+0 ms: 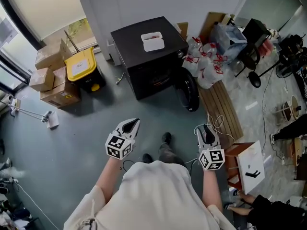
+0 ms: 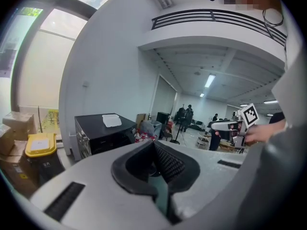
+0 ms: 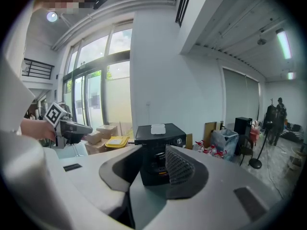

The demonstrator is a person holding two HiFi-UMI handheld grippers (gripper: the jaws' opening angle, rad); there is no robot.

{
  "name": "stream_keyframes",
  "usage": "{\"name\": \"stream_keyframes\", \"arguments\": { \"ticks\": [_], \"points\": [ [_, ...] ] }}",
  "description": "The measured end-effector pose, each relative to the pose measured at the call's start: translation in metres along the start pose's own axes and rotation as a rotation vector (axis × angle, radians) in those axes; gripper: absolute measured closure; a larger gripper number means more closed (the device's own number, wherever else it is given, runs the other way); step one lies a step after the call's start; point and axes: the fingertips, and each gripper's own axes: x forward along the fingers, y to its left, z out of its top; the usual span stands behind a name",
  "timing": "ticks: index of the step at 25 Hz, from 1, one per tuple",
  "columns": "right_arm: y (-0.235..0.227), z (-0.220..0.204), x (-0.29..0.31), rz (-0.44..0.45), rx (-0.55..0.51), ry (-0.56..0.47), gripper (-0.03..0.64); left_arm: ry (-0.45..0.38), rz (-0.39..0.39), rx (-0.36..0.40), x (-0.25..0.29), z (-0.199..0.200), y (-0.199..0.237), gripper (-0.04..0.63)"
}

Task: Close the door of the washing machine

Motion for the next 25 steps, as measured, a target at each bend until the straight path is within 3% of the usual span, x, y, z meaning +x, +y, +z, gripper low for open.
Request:
{"name": "stream_keyframes", "arguments": {
  "ticks": [12,25],
  "points": [
    [-0.072,-0.001,0.099,0.085,0.026,0.067,0.468,0.027,0.01,0.031,0.1,0.03,0.017,0.586],
    [-0.17,-0.044,0.213,0.196,0.033,0.236,0.468,0.132,0.095,-0.03,0.223,0.019,0.05,0.586]
  ]
}}
